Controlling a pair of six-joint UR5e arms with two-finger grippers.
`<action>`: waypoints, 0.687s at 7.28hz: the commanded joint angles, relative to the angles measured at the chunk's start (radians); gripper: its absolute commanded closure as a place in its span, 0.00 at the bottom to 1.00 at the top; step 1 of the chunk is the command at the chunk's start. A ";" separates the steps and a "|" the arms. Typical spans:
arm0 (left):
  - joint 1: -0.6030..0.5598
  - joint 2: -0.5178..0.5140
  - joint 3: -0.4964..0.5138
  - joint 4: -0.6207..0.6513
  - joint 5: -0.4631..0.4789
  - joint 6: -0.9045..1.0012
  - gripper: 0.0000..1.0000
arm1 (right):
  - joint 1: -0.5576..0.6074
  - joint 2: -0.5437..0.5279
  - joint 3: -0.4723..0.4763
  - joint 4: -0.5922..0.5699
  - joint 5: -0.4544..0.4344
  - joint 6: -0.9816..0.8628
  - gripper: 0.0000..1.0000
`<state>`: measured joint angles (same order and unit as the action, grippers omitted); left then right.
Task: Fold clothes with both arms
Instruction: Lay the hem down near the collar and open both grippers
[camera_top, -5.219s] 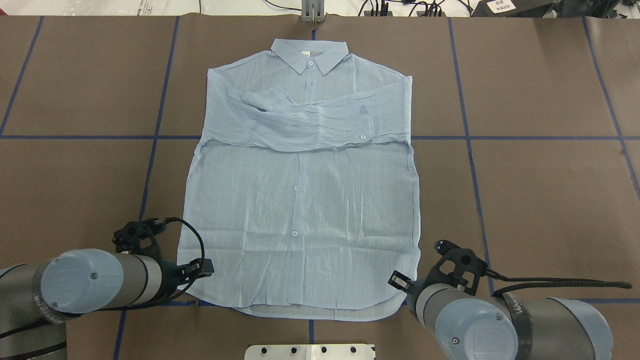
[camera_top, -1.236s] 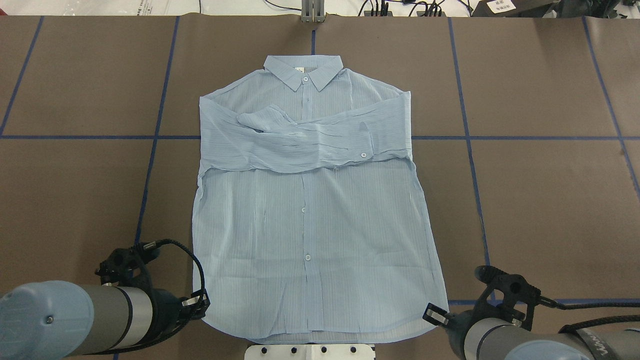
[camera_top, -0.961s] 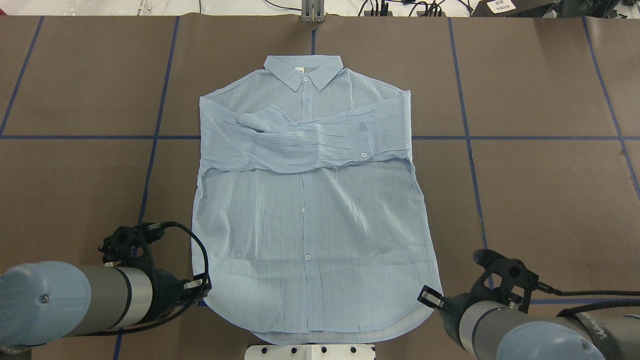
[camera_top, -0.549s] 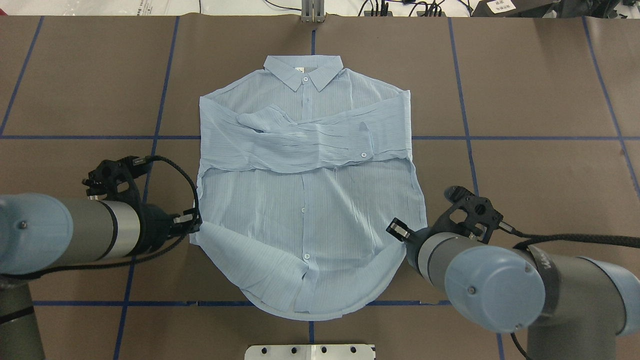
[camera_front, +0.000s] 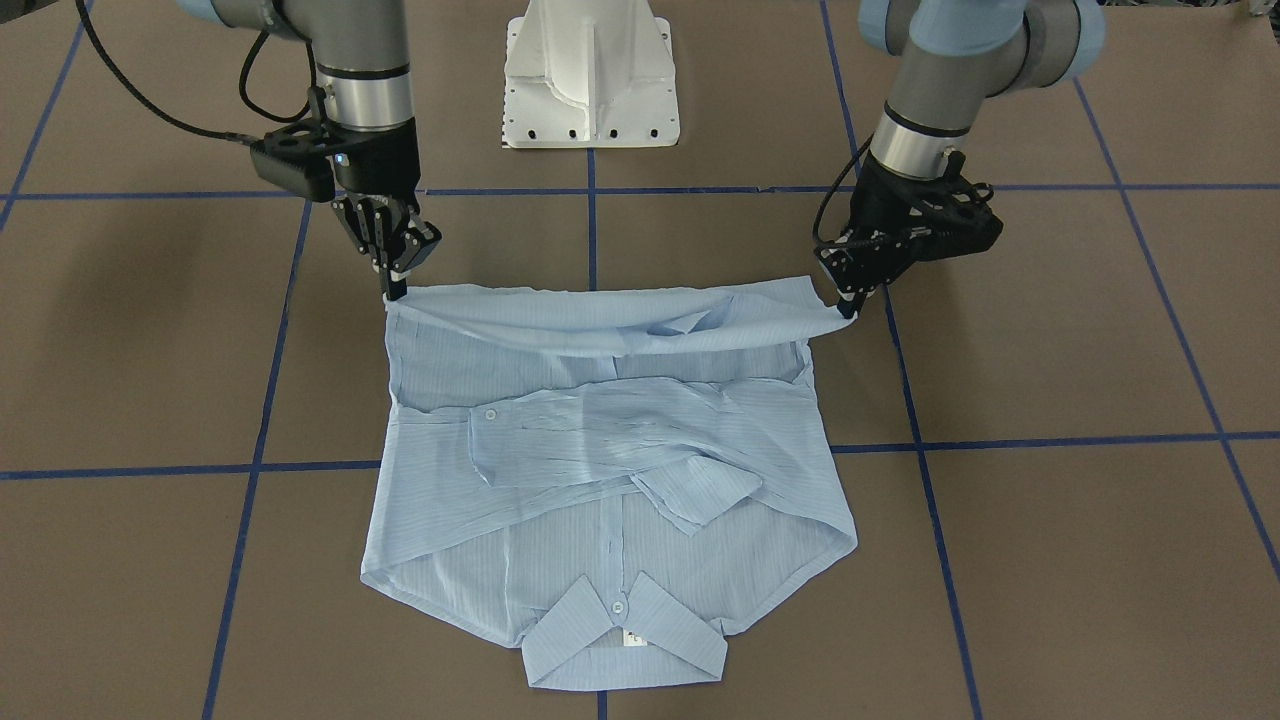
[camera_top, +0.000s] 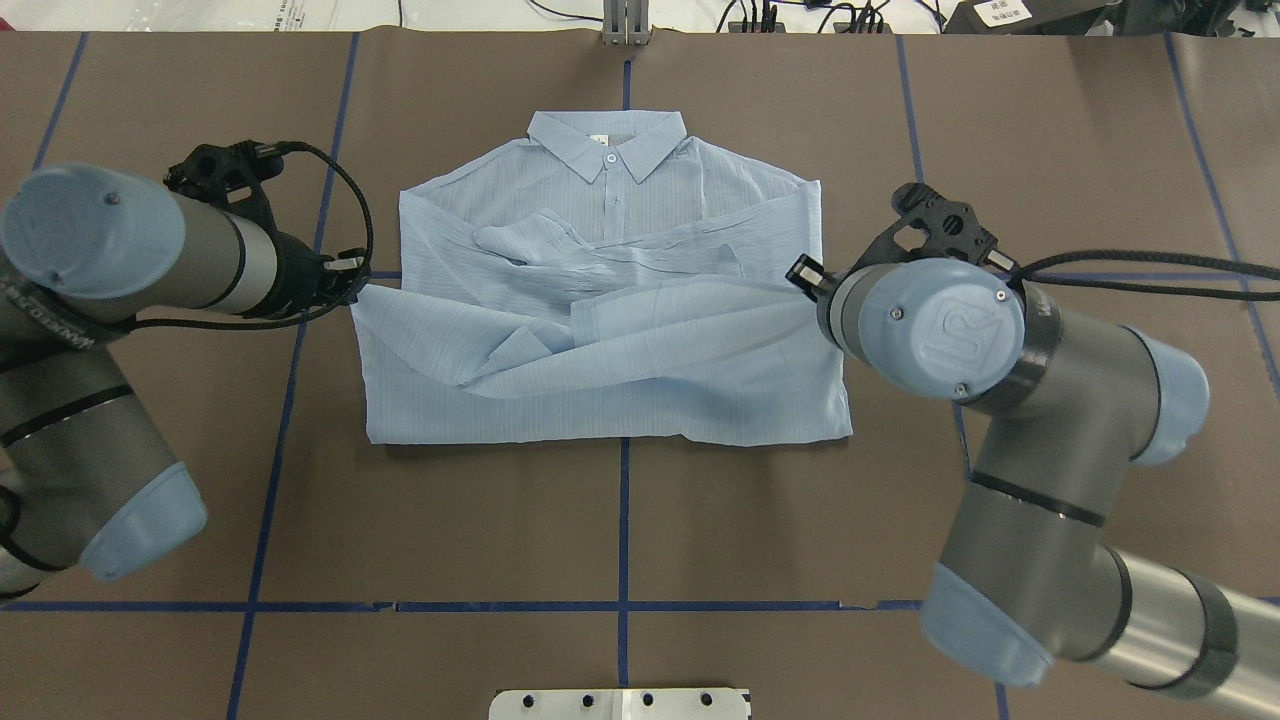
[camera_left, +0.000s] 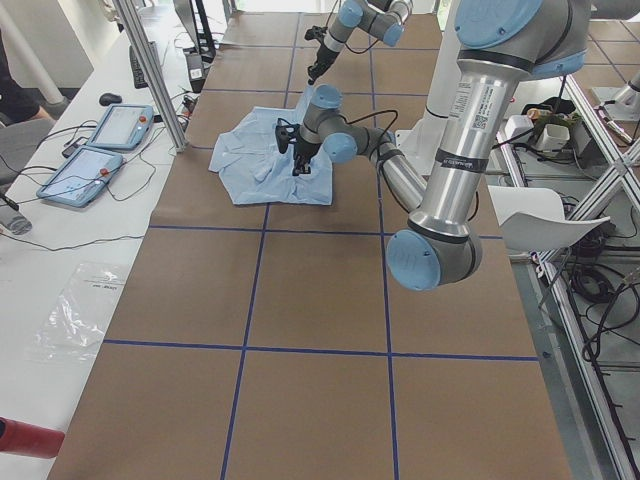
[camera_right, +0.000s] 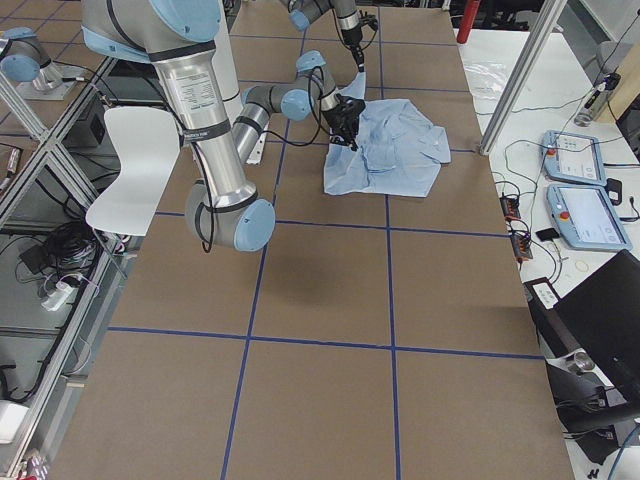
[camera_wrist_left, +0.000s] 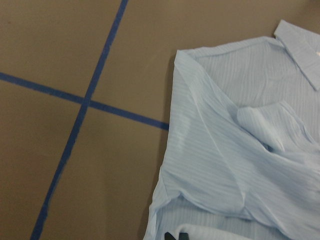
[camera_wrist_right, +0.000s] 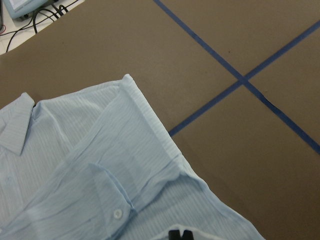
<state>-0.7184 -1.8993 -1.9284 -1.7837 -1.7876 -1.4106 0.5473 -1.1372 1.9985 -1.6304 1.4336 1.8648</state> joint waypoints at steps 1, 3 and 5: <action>-0.048 -0.099 0.145 -0.005 -0.018 0.007 1.00 | 0.104 0.070 -0.224 0.166 0.008 -0.007 1.00; -0.068 -0.126 0.260 -0.121 -0.016 0.007 1.00 | 0.150 0.181 -0.442 0.289 0.013 -0.006 1.00; -0.081 -0.144 0.375 -0.216 -0.016 0.005 1.00 | 0.178 0.268 -0.600 0.311 0.044 -0.019 1.00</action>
<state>-0.7920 -2.0281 -1.6279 -1.9350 -1.8040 -1.4039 0.7106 -0.9286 1.5071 -1.3382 1.4660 1.8511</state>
